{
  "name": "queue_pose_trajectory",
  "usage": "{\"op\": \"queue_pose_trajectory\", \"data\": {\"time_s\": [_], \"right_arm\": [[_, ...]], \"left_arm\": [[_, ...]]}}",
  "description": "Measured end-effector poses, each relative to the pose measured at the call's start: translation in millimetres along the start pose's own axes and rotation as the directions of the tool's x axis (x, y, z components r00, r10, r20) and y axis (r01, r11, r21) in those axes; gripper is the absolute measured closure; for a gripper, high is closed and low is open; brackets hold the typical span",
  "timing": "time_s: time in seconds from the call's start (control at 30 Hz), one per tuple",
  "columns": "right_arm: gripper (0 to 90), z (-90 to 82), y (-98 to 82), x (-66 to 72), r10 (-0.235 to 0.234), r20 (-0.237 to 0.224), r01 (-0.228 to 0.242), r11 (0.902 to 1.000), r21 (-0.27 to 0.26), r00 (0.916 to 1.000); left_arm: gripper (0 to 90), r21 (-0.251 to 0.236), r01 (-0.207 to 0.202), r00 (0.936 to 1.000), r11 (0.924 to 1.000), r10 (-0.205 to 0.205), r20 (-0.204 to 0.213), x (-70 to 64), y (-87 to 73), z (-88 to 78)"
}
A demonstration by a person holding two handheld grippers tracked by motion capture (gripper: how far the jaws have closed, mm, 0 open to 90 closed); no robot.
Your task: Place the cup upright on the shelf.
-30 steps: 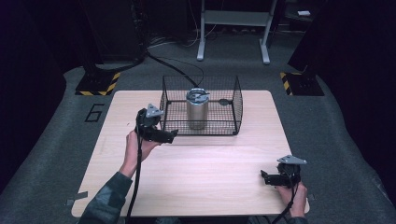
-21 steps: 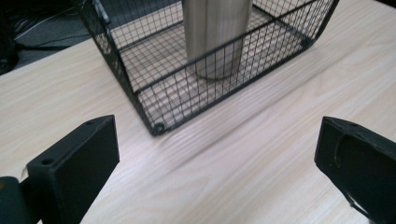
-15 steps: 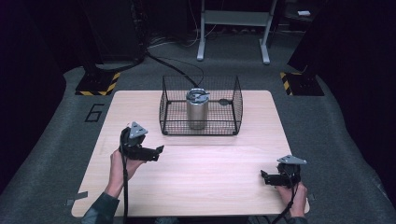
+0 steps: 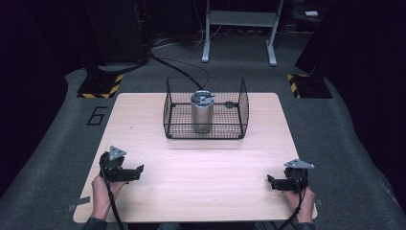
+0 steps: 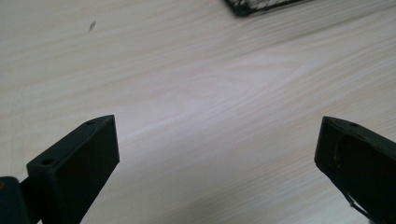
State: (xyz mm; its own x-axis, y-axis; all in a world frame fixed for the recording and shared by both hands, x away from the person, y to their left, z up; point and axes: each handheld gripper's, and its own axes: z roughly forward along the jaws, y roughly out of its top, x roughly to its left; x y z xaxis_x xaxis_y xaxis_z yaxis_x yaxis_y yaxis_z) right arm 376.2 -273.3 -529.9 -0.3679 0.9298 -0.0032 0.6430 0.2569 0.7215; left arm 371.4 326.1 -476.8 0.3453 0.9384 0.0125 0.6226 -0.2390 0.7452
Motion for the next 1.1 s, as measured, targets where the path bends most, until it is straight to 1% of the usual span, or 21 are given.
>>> {"op": "queue_pose_trajectory", "data": {"time_s": [0.03, 0.07, 0.1, 0.13, 0.2, 0.23, 0.3, 0.37, 0.4, 0.43, 0.47, 0.5, 0.53, 0.57, 0.6, 0.8, 0.83, 0.87, 0.9, 0.93, 1.1], "right_arm": [[1.1, 0.0, 0.0, 0.0, 0.000, 0.000, 0.000, 1.0000, 0.000, 1.0000], [1.0, 0.0, 0.0, 0.0, 0.000, 0.000, 0.000, 1.0000, 0.000, 1.0000], [1.0, 0.0, 0.0, 0.0, 0.001, 0.000, -0.001, 1.0000, 0.001, 1.0000], [1.0, 0.0, 0.0, -0.1, 0.000, 0.000, 0.000, 1.0000, 0.000, 1.0000], [1.0, 0.0, 0.0, -0.1, 0.001, 0.000, -0.001, 1.0000, 0.000, 1.0000], [1.0, 0.1, 0.0, 0.0, 0.001, 0.000, -0.001, 1.0000, 0.000, 1.0000], [1.0, 0.1, 0.0, -0.1, 0.001, 0.000, -0.001, 1.0000, 0.000, 1.0000], [1.0, 0.0, 0.0, -0.1, 0.001, 0.000, -0.001, 1.0000, 0.000, 1.0000], [1.0, 0.0, 0.0, -0.1, 0.001, 0.000, -0.001, 1.0000, 0.001, 1.0000], [1.0, 0.0, 0.1, -0.1, 0.001, 0.000, -0.001, 1.0000, 0.001, 1.0000], [0.9, 0.1, 0.1, -0.1, 0.001, -0.001, -0.001, 1.0000, 0.001, 1.0000], [0.9, 0.1, 0.0, -0.2, 0.000, -0.001, 0.000, 1.0000, 0.001, 1.0000], [0.9, 0.1, 0.1, -0.2, 0.001, -0.001, -0.001, 1.0000, 0.001, 1.0000], [0.9, 0.1, 0.1, -0.1, 0.001, -0.001, -0.001, 1.0000, 0.001, 1.0000], [0.9, 0.1, 0.1, -0.2, 0.001, -0.001, -0.001, 1.0000, 0.001, 1.0000], [0.3, 0.8, 0.7, 0.2, -0.006, -0.003, 0.006, 1.0000, 0.002, 1.0000], [0.0, 0.9, 0.8, 0.1, -0.006, -0.004, 0.006, 1.0000, 0.005, 1.0000], [0.0, 0.9, 0.7, 1.2, 0.015, 0.001, -0.015, 0.9999, 0.003, 0.9999], [0.0, 1.5, 0.9, 0.7, 0.005, 0.001, -0.005, 1.0000, -0.002, 1.0000], [0.0, 0.9, 0.6, 1.8, 0.020, 0.007, -0.020, 0.9998, 0.004, 0.9998], [0.0, 1.1, 0.6, 1.3, 0.014, 0.008, -0.014, 0.9999, 0.000, 0.9999]], "left_arm": [[0.0, 0.007, 0.015, 0.9998, 0.9999, -0.015, -0.011, 4.0, -5.4, 1.9], [0.0, 0.023, 0.026, 0.9996, 0.9994, -0.026, -0.012, 8.4, -10.3, 3.4], [0.0, 0.024, 0.039, 0.9991, 0.9990, -0.038, -0.018, 11.8, -15.5, 5.6], [0.0, 0.033, 0.045, 0.9986, 0.9984, -0.044, -0.031, 14.9, -20.1, 7.9], [0.0, 0.054, 0.050, 0.9980, 0.9973, -0.048, -0.042, 19.7, -27.7, 12.0], [0.0, 0.066, 0.058, 0.9970, 0.9962, -0.054, -0.055, 22.9, -33.9, 16.4], [0.0, 0.077, 0.072, 0.9965, 0.9944, -0.068, -0.049, 26.1, -39.8, 20.8], [0.0, 0.081, 0.078, 0.9955, 0.9937, -0.073, -0.059, 28.1, -44.5, 23.3], [0.0, 0.084, 0.071, 0.9959, 0.9940, -0.066, -0.063, 29.7, -46.1, 24.0], [0.0, 0.077, 0.082, 0.9949, 0.9936, -0.077, -0.065, 30.0, -47.9, 24.7], [0.0, 0.057, 0.081, 0.9946, 0.9951, -0.077, -0.069, 31.6, -49.4, 25.0], [0.0, 0.043, 0.087, 0.9938, 0.9953, -0.083, -0.073, 32.2, -50.5, 25.3], [0.0, 0.047, 0.082, 0.9944, 0.9955, -0.079, -0.070, 33.1, -51.3, 24.7], [0.0, 0.025, 0.086, 0.9940, 0.9960, -0.084, -0.070, 33.5, -52.5, 25.6], [0.0, 0.020, 0.088, 0.9938, 0.9959, -0.086, -0.070, 33.7, -53.0, 25.7], [0.0, 0.028, 0.066, 0.9968, 0.9974, -0.065, -0.047, 40.4, -51.6, 26.7], [0.0, 0.022, 0.069, 0.9964, 0.9974, -0.067, -0.052, 41.1, -50.7, 28.2], [0.0, 0.028, 0.071, 0.9962, 0.9971, -0.069, -0.052, 41.5, -50.0, 28.4], [0.0, 0.026, 0.076, 0.9956, 0.9968, -0.074, -0.058, 41.4, -49.4, 29.2], [0.0, 0.018, 0.078, 0.9950, 0.9968, -0.077, -0.064, 41.0, -49.3, 30.1], [0.0, 0.018, 0.082, 0.9944, 0.9964, -0.081, -0.067, 40.6, -49.2, 30.2]]}}
